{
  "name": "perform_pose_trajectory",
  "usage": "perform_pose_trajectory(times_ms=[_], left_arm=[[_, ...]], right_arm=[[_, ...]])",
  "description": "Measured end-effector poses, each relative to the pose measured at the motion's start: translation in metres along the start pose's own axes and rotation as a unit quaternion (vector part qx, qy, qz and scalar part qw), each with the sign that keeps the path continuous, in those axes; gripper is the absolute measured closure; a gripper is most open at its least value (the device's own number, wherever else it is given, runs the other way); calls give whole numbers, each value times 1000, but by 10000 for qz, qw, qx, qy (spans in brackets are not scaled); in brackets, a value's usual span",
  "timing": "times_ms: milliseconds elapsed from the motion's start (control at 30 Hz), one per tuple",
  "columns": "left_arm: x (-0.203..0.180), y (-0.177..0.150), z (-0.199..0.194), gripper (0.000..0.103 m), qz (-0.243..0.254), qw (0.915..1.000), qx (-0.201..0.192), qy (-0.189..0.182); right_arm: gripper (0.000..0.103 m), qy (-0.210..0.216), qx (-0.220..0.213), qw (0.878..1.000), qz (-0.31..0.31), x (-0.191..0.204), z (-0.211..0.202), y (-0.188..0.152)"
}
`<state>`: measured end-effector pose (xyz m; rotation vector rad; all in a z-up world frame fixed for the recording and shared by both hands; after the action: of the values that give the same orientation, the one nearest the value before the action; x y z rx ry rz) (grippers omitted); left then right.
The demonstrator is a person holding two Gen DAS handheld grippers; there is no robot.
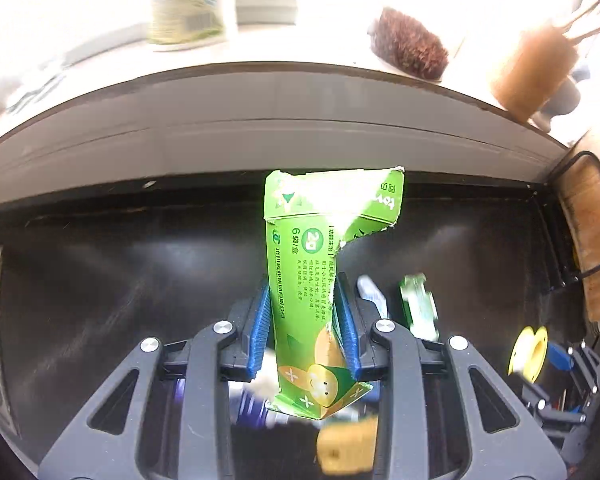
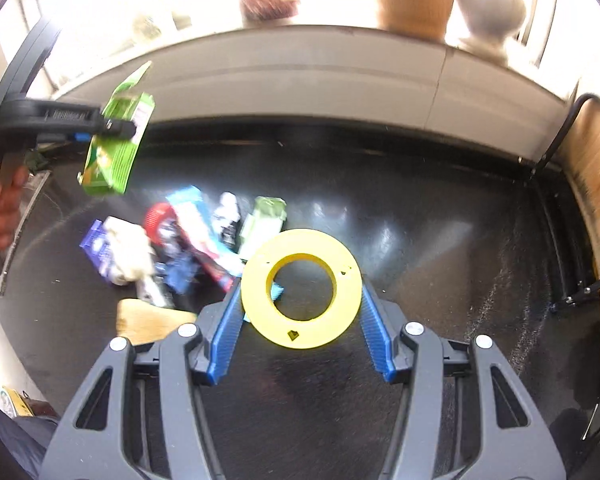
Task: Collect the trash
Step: 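Grasp the green snack wrapper with the left tool while the right tool grasps the yellow tape roll, then carry wrapper and tape roll to the bin and open both tools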
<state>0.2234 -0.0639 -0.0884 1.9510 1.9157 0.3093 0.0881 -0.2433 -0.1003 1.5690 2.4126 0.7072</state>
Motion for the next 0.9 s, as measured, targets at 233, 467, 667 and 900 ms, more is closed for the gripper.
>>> perform_pose_trajectory(times_ms=[233, 467, 667, 900], left_arm=[[11, -77, -42, 72, -47, 10000, 54, 8], [32, -111, -64, 72, -104, 9999, 82, 64], [66, -130, -104, 72, -453, 9977, -326, 389], [163, -214, -171, 72, -1645, 9726, -836, 1416]], right_arm=[[48, 132, -55, 9998, -113, 29, -20, -14], [48, 210, -126, 9993, -276, 51, -33, -22], [48, 537, -316, 9949, -797, 103, -42, -1], [48, 1570, -371, 9662, -2009, 245, -51, 12]])
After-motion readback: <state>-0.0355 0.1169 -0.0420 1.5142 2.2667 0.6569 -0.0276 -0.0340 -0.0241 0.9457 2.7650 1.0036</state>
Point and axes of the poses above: each gripper's, at about its wrist camera, not at the fingertips, and z roughly the way its jaws point, x to its left, y to its top, the point moved 2 cm from there along z, roughly the way its jaws point, and after that the axes turned 1 degree about x, right-handed, at the moved point
